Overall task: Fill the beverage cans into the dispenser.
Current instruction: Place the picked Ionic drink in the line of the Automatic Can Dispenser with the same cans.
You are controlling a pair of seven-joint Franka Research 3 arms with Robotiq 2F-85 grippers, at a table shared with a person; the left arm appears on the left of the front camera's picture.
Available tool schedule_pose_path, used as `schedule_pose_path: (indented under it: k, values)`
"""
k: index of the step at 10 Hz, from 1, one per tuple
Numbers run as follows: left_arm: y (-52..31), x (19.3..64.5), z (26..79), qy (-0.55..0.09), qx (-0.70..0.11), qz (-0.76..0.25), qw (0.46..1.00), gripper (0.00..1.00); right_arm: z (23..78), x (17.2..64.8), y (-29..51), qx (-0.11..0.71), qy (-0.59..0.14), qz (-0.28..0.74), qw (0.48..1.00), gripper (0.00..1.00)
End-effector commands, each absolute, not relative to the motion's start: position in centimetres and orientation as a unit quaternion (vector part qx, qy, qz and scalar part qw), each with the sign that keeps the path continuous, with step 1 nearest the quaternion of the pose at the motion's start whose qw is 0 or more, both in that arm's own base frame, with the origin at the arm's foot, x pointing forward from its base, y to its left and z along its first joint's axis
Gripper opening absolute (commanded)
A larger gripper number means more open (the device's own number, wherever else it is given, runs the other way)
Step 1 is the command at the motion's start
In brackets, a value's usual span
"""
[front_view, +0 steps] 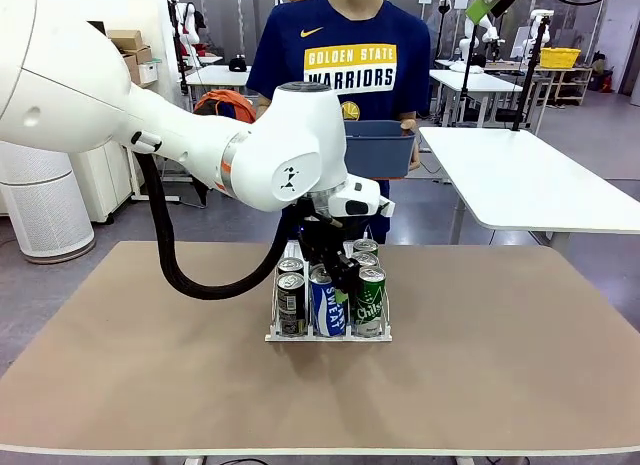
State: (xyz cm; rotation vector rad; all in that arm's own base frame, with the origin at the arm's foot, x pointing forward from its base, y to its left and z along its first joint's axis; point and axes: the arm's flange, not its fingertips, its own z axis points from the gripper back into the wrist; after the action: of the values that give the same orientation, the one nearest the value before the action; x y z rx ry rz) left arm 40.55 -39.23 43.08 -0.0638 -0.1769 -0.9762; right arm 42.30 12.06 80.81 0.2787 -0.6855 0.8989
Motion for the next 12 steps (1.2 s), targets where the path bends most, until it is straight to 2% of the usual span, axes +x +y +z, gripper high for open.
schedule_pose_path:
  k: [1, 3, 6, 9, 12]
  values:
    - [-38.2, 42.2, 43.1, -0.117, -0.023, -0.464, 0.878, 0.57, 80.8, 42.3, 12.0, 0.133, -0.324, 0.425, 0.835, 1.0]
    - [-37.3, 44.3, 43.2, -0.152, -0.051, -0.468, 0.869, 0.57, 80.8, 42.3, 12.0, 0.133, -0.324, 0.425, 0.835, 1.0]
    - [-36.3, 47.8, 42.9, -0.161, -0.057, -0.467, 0.868, 0.57, 80.8, 42.3, 12.0, 0.133, -0.324, 0.425, 0.835, 1.0]
    - [-36.5, 49.5, 41.8, -0.135, -0.067, -0.477, 0.866, 0.57, 80.8, 42.3, 12.0, 0.133, -0.324, 0.425, 0.835, 1.0]
    - [-38.2, 49.2, 41.1, -0.095, -0.093, -0.494, 0.859, 0.57, 80.8, 42.3, 12.0, 0.133, -0.324, 0.425, 0.835, 1.0]
